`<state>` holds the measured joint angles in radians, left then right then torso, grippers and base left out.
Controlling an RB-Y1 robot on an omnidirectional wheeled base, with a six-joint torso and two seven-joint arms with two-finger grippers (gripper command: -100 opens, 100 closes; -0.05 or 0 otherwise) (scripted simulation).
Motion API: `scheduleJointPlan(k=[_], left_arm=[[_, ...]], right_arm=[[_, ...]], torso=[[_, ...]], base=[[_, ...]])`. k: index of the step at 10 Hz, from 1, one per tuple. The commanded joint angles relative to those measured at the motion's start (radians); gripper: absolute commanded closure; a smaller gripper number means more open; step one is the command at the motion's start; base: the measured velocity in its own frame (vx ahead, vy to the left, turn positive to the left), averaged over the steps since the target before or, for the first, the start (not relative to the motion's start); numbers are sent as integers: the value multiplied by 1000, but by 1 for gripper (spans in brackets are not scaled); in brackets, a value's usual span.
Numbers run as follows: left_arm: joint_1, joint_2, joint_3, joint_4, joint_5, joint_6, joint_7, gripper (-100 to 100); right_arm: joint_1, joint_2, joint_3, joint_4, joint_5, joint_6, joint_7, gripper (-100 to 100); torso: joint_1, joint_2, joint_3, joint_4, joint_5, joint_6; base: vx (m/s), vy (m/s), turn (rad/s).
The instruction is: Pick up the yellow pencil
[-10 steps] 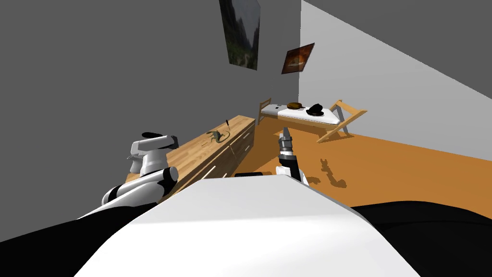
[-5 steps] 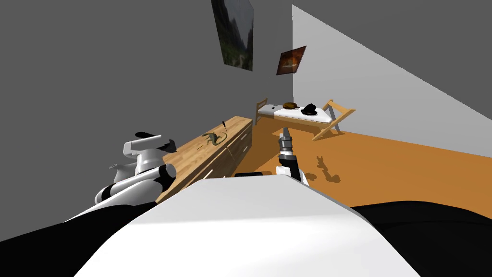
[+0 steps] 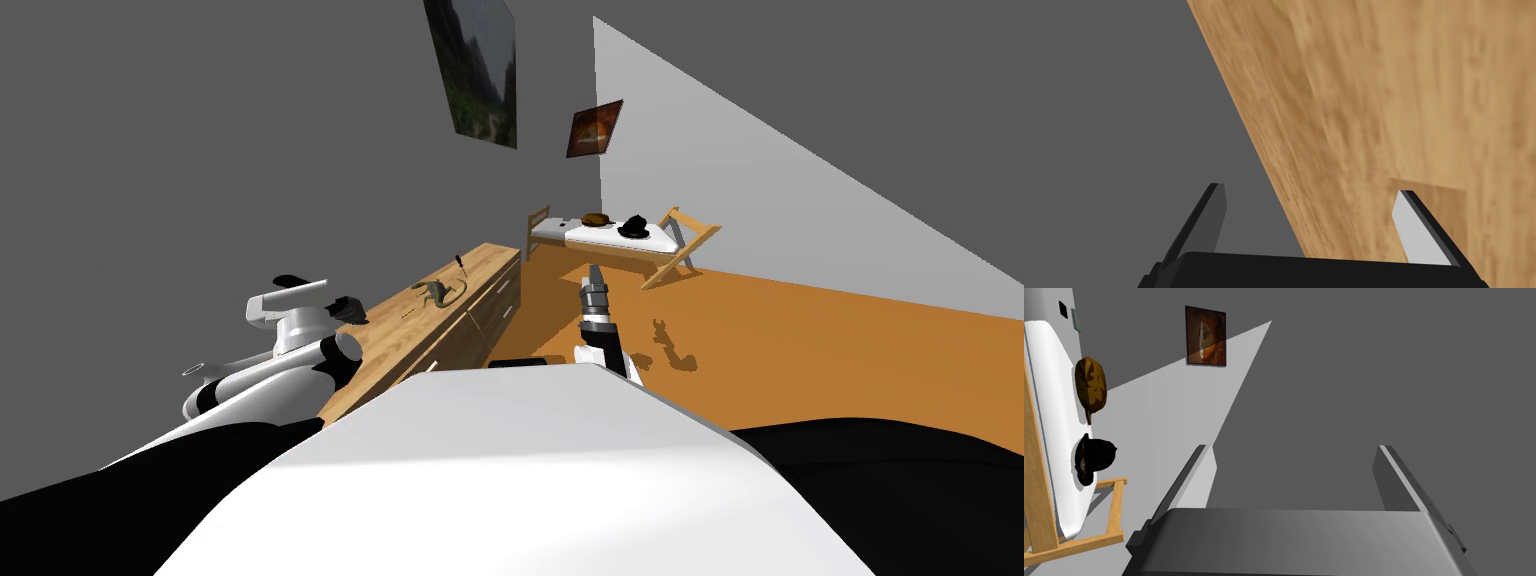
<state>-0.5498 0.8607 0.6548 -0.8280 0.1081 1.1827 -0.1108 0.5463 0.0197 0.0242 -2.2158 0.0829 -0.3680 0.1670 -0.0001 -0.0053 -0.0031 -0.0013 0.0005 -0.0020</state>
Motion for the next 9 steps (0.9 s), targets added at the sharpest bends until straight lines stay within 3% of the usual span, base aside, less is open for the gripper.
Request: scheduleJointPlan(k=[1,2,3,5,6,9], left_arm=[[-27,19,29,50,-20,50,34,-100],[-27,19,29,77,-20,69,34,-100],[-50,33,51,135,-39,95,65,-100],[-50,33,51,140,-39,120,65,-100],[-70,46,73,193,-58,156,96,-100],[-89,56,92,231,-77,209,127,-100]], right_arm=[[0,0,0,0,0,0,0,0],[0,0,0,0,0,0,0,0],[0,0,0,0,0,0,0,0],[0,0,0,0,0,0,0,0],[0,0,0,0,0,0,0,0],[0,0,0,0,0,0,0,0]], torso=[[0,0,0,0,0,0],[0,-1,0,0,0,1],[0,0,0,0,0,0],[1,0,0,0,0,0],[1,2,1,0,0,0],[0,0,0,0,0,0]], base=[[78,-16,-130],[67,-4,-66],[73,-2,-97],[42,3,-31],[52,-7,-120],[63,-1,-58]])
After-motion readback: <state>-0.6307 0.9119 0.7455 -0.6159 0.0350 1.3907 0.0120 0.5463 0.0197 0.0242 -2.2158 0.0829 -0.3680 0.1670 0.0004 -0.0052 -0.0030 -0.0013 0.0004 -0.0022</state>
